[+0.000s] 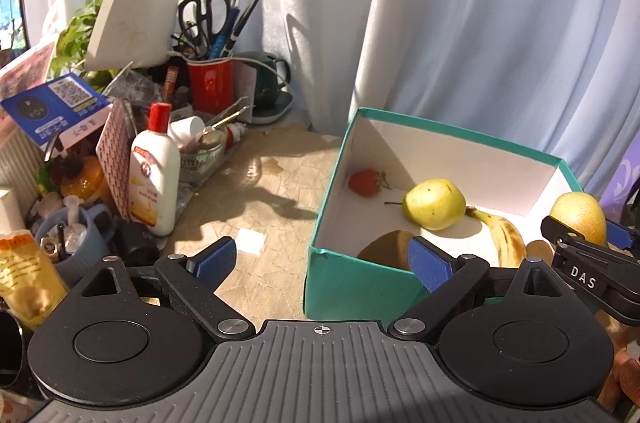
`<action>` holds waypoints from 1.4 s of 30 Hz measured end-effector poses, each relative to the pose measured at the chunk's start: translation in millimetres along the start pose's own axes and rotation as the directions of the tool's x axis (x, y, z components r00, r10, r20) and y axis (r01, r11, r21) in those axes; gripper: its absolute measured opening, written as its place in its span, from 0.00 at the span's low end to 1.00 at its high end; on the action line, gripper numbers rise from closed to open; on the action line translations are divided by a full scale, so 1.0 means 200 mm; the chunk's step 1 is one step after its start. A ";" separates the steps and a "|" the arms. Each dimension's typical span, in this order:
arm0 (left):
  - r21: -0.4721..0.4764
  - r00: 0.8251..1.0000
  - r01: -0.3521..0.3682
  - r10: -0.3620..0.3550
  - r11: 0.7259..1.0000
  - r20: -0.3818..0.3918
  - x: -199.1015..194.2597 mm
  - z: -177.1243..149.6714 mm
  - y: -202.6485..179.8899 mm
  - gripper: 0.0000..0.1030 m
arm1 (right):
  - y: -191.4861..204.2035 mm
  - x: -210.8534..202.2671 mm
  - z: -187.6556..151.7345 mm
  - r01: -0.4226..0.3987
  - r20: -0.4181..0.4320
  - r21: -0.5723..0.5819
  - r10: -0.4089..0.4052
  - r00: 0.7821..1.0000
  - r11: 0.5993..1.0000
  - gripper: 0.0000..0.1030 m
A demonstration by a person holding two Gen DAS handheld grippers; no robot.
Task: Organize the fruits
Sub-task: 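Lower the large pear into the box and open the right gripper, then grasp the orange tangerine on the table with the left gripper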
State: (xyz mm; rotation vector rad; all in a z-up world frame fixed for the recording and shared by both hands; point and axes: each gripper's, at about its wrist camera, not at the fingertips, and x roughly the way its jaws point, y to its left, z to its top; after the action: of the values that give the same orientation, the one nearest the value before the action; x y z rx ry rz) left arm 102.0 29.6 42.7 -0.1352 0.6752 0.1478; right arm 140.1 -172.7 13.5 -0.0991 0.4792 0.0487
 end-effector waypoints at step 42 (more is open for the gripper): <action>0.341 0.946 0.325 -0.309 0.882 -0.101 -0.03 -0.60 -0.17 0.90 | -0.04 -0.61 -0.35 0.029 -0.056 0.116 -0.023 0.998 0.993 0.85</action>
State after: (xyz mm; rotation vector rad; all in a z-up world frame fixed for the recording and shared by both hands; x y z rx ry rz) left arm 29.0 -24.5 -43.8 0.0998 0.7041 -0.2955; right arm 0.7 -191.5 8.4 0.0084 0.5346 -0.0078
